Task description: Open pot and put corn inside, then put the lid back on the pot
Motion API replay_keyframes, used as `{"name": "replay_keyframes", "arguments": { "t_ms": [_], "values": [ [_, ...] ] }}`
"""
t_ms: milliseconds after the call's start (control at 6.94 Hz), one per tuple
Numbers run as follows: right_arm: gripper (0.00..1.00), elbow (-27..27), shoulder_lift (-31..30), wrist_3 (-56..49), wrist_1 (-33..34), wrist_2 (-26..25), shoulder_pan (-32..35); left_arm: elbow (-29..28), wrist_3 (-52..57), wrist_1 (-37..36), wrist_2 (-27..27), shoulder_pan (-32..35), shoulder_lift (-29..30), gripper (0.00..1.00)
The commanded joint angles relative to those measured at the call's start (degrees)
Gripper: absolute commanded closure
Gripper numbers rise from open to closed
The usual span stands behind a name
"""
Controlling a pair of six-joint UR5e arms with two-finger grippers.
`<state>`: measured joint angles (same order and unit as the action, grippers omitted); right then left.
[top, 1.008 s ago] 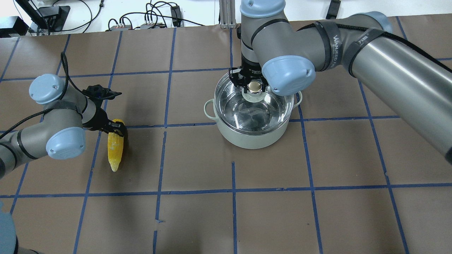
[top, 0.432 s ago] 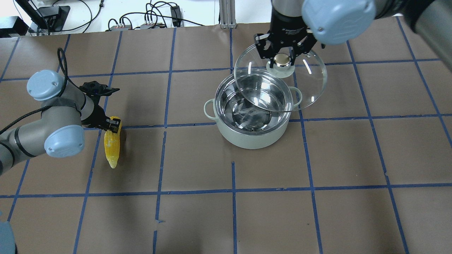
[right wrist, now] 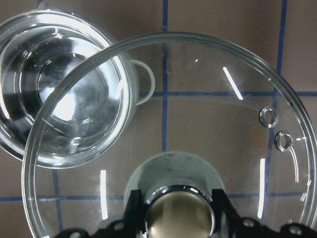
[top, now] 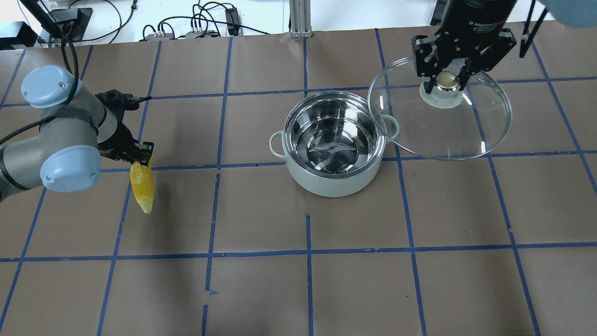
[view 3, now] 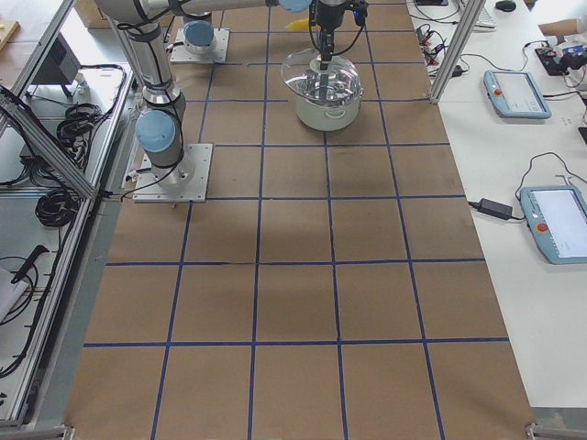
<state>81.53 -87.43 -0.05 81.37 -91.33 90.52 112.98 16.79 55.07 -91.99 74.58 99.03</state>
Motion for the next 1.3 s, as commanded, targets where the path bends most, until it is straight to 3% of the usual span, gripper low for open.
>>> {"name": "replay_keyframes", "arguments": {
  "t_ms": [0,432,864,1153],
  "values": [
    [0.59,6.8,-5.7,-0.5,0.4,0.0,-0.4,-10.1,-14.1,13.6,-0.5,9.2,-2.3,0.83],
    [0.58,9.9,-9.1,-0.4,1.2,-0.1,-0.4,-25.5,-30.3,30.2,0.4,21.2,-1.1,0.83],
    [0.58,9.6,-9.3,-0.1,2.7,-0.7,-0.7,-34.5,-40.8,30.4,1.5,32.7,6.1,0.83],
    [0.58,10.4,-8.3,-0.5,6.6,-0.5,-1.0,-42.9,-32.7,29.6,1.1,37.1,14.8,0.83]
  ]
}}
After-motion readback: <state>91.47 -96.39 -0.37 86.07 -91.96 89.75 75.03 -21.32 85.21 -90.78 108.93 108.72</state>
